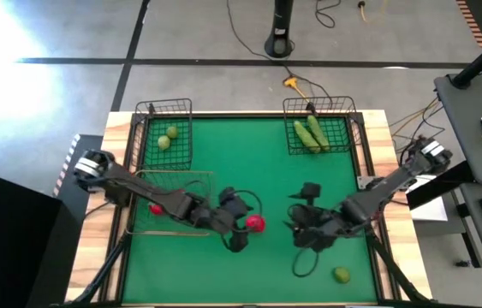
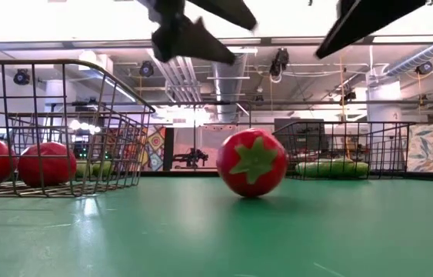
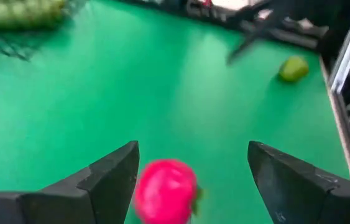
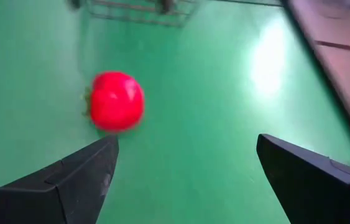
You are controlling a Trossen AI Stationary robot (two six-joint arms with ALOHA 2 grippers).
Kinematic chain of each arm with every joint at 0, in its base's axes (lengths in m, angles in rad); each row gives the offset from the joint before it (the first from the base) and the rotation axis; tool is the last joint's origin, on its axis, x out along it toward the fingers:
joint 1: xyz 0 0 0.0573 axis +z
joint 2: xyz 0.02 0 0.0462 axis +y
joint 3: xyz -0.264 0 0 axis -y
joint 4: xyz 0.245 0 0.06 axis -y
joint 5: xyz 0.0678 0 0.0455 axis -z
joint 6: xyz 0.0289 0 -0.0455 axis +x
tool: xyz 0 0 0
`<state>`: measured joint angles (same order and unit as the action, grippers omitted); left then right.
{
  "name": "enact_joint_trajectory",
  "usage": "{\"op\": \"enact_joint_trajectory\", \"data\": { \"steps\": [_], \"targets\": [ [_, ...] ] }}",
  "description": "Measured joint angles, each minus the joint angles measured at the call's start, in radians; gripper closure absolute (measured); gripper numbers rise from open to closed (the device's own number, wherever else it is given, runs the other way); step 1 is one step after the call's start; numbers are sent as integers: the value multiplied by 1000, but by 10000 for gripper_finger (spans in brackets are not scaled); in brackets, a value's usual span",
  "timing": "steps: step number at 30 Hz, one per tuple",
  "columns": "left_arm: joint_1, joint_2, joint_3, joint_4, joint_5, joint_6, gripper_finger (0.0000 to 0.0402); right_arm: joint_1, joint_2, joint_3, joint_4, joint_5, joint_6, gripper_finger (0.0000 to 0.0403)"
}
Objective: Sort produce into baskets
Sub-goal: Put the tomato into the golden wire basket
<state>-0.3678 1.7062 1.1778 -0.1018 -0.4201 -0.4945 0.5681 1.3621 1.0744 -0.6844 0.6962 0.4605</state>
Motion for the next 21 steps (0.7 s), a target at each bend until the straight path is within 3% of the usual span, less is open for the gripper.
{"op": "enact_joint_trajectory", "data": {
  "steps": [4, 10, 21],
  "targets": [
    [9, 109, 62, 0, 22, 24, 119, 56, -46, 0, -140, 74, 140, 28],
    [62, 210, 187, -102, 53, 49, 109, 100, -66, -13, -175, 82, 231, 28],
    [123, 228, 227, -319, 98, -16, 86, 119, -20, -42, -175, 81, 310, 28]
  ]
}}
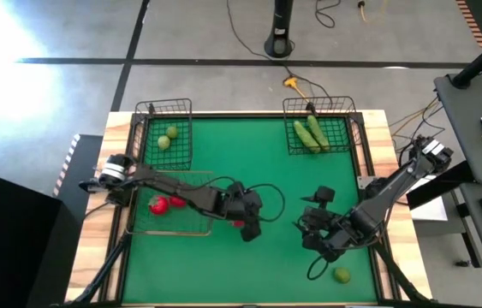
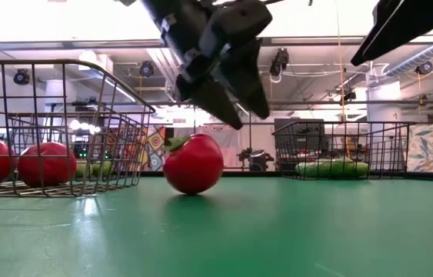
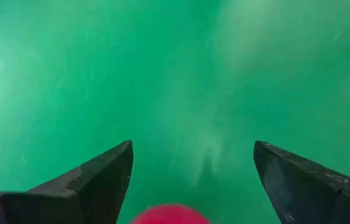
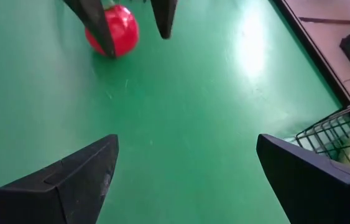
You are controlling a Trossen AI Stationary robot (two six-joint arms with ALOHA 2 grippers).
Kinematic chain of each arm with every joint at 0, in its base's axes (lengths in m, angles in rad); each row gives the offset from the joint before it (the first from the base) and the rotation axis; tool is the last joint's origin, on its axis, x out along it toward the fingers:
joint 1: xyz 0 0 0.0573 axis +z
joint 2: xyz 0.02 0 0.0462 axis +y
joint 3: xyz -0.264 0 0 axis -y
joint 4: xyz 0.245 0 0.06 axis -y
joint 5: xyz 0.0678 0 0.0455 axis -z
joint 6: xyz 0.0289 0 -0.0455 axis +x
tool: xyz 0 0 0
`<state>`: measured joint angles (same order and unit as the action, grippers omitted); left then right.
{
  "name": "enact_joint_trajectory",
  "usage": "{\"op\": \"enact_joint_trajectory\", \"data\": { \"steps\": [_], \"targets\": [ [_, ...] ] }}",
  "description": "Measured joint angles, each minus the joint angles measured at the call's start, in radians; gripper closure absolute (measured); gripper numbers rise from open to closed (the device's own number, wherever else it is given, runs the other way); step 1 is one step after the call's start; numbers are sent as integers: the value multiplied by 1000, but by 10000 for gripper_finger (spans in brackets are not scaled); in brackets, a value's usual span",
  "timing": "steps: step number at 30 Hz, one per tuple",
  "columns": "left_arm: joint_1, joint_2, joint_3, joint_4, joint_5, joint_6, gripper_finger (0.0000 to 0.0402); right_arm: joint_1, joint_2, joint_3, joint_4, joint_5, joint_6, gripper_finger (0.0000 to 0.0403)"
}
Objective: Sort produce into baskets
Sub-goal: Put the tomato into the golden wire basket
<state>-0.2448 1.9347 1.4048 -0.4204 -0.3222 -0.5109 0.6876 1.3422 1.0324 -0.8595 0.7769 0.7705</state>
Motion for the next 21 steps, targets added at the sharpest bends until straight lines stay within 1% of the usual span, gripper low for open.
{"op": "enact_joint_trajectory", "data": {
  "steps": [7, 12, 15, 18, 21],
  "targets": [
    [-24, -3, 39, -141, 4, -35, 86, 0, 3, -14, 0, 1, 35, 28],
    [29, -4, 89, -259, 13, -55, 86, 2, 3, -16, 2, 1, 76, 28],
    [69, -5, 118, -293, 62, -49, 86, 5, 3, -16, 3, 0, 88, 28],
    [94, -5, 119, -317, 104, -57, 86, 7, 3, -16, 4, -8, 97, 28],
    [100, -5, 119, -378, 104, -90, 86, 7, 3, -16, 4, -25, 103, 28]
  ]
}}
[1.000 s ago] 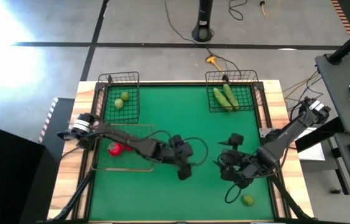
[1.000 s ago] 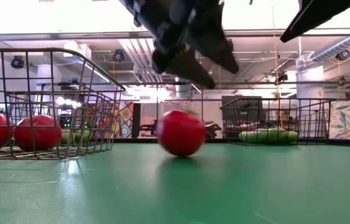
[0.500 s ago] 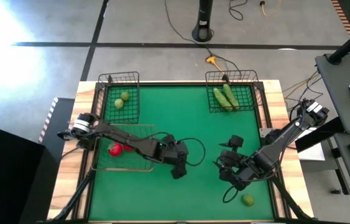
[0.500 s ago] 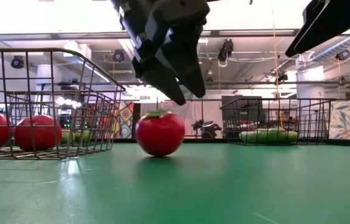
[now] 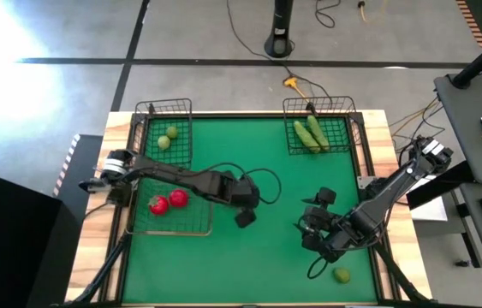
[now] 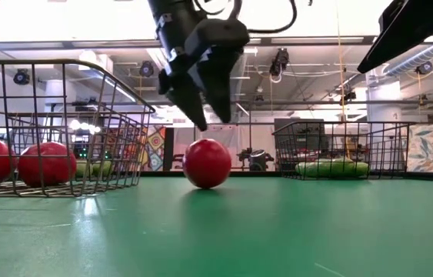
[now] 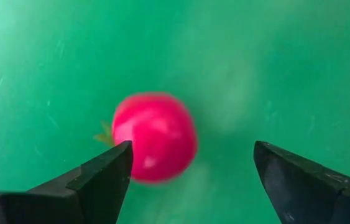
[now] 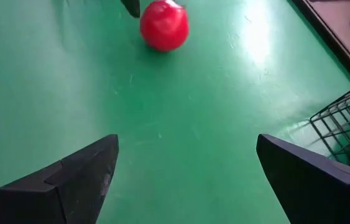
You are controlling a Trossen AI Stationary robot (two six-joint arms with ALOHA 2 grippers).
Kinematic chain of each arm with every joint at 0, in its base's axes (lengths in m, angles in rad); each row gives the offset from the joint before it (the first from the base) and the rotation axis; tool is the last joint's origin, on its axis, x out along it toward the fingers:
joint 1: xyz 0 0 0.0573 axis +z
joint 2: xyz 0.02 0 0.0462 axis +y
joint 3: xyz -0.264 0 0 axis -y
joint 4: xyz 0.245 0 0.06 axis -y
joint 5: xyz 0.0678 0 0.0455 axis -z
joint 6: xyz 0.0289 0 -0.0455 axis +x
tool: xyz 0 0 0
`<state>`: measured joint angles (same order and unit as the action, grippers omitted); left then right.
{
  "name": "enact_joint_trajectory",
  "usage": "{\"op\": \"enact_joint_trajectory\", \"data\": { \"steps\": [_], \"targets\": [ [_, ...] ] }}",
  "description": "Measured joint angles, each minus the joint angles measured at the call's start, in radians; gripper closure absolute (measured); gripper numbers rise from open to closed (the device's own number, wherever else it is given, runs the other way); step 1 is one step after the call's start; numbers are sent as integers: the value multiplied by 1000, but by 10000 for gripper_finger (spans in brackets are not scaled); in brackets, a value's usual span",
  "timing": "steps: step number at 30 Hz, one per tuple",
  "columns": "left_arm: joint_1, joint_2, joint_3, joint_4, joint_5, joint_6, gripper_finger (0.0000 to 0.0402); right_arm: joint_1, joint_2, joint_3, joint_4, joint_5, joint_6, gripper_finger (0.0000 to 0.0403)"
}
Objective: Sort produce into baskets
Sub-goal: Put the tomato into the golden wire basket
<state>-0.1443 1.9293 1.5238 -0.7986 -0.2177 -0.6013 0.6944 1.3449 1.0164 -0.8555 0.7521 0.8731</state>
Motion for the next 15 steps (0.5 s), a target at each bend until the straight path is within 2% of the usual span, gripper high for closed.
{"op": "enact_joint_trajectory", "data": {
  "steps": [7, 15],
  "targets": [
    [8, 0, -1, 1, -79, 1, 86, -1, 0, 0, 0, 7, 0, 28],
    [16, 40, -1, 103, -76, 7, 86, -1, 0, 0, -2, 7, 2, 28]
  ]
}}
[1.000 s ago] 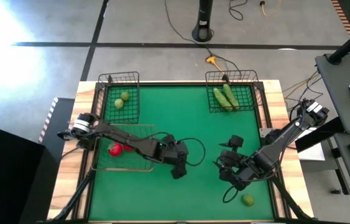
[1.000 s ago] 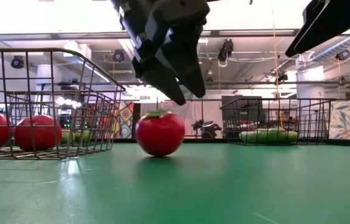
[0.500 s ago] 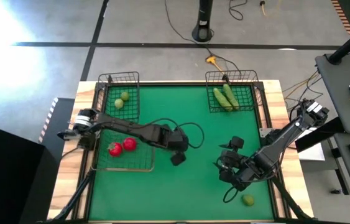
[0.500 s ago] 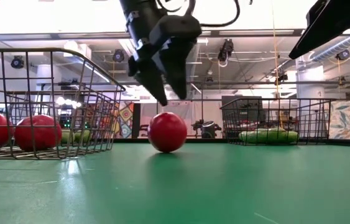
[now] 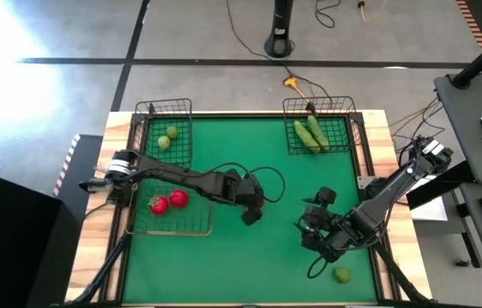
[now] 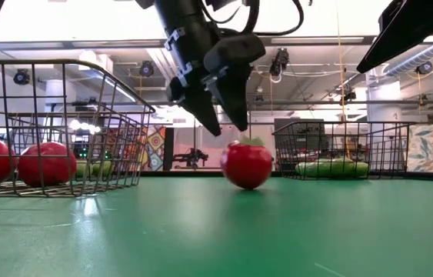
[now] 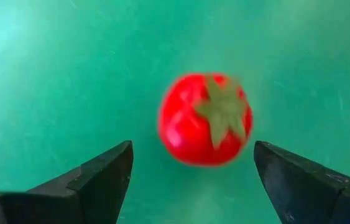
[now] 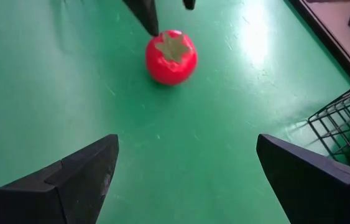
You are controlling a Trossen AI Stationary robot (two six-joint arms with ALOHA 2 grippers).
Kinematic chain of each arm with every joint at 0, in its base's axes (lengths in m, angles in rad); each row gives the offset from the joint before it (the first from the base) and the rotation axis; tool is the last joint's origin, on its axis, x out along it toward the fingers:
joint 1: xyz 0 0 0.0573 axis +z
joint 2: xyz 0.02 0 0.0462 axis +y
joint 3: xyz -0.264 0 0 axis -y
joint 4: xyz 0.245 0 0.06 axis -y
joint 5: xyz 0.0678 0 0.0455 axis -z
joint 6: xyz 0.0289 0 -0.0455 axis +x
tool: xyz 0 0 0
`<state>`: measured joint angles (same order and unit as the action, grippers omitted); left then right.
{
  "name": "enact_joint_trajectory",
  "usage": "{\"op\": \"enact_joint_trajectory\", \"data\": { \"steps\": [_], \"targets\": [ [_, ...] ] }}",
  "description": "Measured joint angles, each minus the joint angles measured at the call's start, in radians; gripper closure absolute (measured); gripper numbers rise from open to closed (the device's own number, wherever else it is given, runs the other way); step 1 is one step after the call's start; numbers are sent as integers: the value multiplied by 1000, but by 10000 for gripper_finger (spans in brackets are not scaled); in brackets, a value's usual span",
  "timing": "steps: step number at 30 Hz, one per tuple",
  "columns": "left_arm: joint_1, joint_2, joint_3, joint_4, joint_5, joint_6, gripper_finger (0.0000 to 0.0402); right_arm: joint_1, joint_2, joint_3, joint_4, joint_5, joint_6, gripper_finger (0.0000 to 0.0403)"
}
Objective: Sort produce into baskets
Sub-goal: Put the tomato into the golden wire basket
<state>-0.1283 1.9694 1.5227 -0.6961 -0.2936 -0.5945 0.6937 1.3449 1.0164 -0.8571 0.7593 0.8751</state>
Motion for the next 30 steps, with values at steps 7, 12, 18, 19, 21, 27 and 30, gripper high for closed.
{"op": "enact_joint_trajectory", "data": {
  "steps": [7, 12, 18, 19, 21, 27, 30],
  "targets": [
    [-1, 58, 6, 117, 62, 7, 86, 0, 0, 0, -3, 1, -18, 28],
    [5, 82, 16, 127, 69, 16, 86, 0, 0, 0, -6, 1, -20, 28],
    [9, 85, 16, 171, 66, 31, 86, 0, 0, 0, -6, 1, -22, 28],
    [9, 85, 16, 179, 66, 37, 86, 0, 0, 0, -6, 1, -22, 28],
    [8, 85, 16, 201, 68, 45, 86, 0, 0, 0, -6, 1, -22, 28],
    [8, 84, 16, 207, 69, 46, 65, 0, 0, 0, -6, 1, -19, 28],
    [8, 84, 16, 224, 67, -4, 44, 0, 0, 0, -6, 0, -11, 28]
  ]
}}
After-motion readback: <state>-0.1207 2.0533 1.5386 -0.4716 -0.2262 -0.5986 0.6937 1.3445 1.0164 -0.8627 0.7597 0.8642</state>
